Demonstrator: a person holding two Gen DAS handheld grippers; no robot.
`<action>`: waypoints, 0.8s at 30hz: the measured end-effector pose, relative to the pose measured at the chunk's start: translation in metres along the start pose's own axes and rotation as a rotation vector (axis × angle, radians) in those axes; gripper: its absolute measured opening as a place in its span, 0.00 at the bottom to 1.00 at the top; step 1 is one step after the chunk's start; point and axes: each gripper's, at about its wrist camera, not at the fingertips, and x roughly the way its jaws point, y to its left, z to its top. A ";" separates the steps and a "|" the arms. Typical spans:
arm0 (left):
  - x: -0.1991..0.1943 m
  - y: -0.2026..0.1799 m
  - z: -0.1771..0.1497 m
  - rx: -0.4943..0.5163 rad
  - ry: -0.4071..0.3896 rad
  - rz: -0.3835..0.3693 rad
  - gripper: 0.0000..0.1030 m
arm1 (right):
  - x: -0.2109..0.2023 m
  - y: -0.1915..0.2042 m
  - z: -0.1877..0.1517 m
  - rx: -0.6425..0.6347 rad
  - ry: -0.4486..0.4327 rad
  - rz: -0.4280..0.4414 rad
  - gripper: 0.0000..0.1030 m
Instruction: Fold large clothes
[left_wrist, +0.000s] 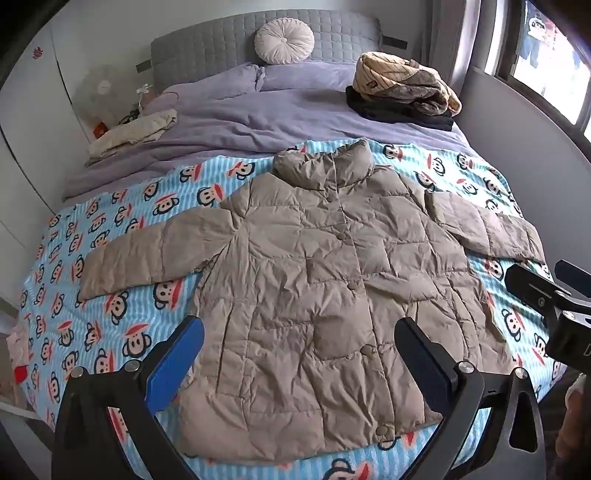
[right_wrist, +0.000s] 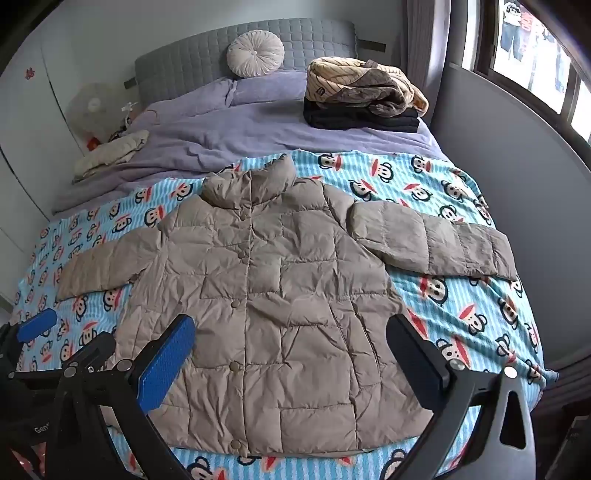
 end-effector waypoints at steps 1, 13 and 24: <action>0.000 0.000 0.000 -0.001 0.000 0.001 1.00 | 0.000 -0.001 0.000 0.001 0.000 0.000 1.00; -0.005 0.008 0.000 -0.003 -0.014 0.006 1.00 | 0.000 0.001 -0.002 0.013 0.021 0.008 1.00; -0.001 0.013 -0.003 -0.034 0.017 0.001 1.00 | 0.001 0.005 -0.005 0.005 0.034 0.005 1.00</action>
